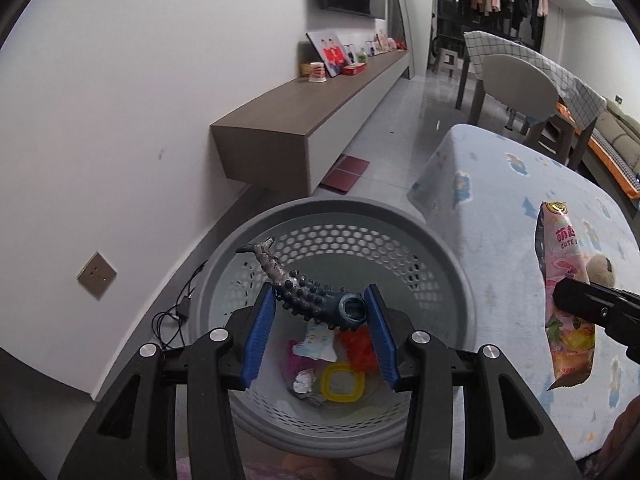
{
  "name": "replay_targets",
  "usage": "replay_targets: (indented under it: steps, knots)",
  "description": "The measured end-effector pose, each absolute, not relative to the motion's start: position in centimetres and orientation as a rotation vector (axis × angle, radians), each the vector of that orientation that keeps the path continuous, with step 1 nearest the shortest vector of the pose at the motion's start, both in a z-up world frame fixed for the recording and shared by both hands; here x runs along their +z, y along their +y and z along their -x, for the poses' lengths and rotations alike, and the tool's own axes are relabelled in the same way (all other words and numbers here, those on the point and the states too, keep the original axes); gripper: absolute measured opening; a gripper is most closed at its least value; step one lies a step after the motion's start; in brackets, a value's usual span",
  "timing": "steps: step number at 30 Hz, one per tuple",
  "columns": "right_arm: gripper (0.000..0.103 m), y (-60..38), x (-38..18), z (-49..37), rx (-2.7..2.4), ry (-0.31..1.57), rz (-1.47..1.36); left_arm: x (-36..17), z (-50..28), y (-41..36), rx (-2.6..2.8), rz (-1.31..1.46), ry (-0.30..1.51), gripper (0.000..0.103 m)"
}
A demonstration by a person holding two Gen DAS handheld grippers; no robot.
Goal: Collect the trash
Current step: 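Carry the wrapper and toy fish over the basket and open both tools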
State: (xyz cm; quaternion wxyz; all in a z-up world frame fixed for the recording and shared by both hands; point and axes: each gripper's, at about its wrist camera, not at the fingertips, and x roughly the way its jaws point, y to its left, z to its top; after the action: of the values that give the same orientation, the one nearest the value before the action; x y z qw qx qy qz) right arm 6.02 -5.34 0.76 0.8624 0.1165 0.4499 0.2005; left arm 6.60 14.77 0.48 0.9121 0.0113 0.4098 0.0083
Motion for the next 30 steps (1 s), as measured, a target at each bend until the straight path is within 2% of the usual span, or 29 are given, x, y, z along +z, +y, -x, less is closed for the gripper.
replay_targets:
  steps: [15, 19, 21, 30]
  knots:
    - [0.023, 0.1, -3.6, -11.4, 0.489, 1.032, -0.134, -2.9, -9.0, 17.6, 0.036, 0.029, 0.922, 0.046]
    - [0.038, -0.1, -3.6, -11.3, 0.472, 1.008, -0.132, -3.0, -9.1, 17.7, 0.03, 0.042, 0.925, 0.062]
    - [0.039, -0.3, -3.7, -11.3, 0.465, 1.008, -0.138, -3.0, -9.0, 17.6, 0.032, 0.038, 0.922, 0.065]
    - [0.039, -0.5, -3.3, -10.6, 0.444, 0.994, -0.139, -2.9, -8.9, 17.5, 0.058, 0.022, 0.921, 0.066]
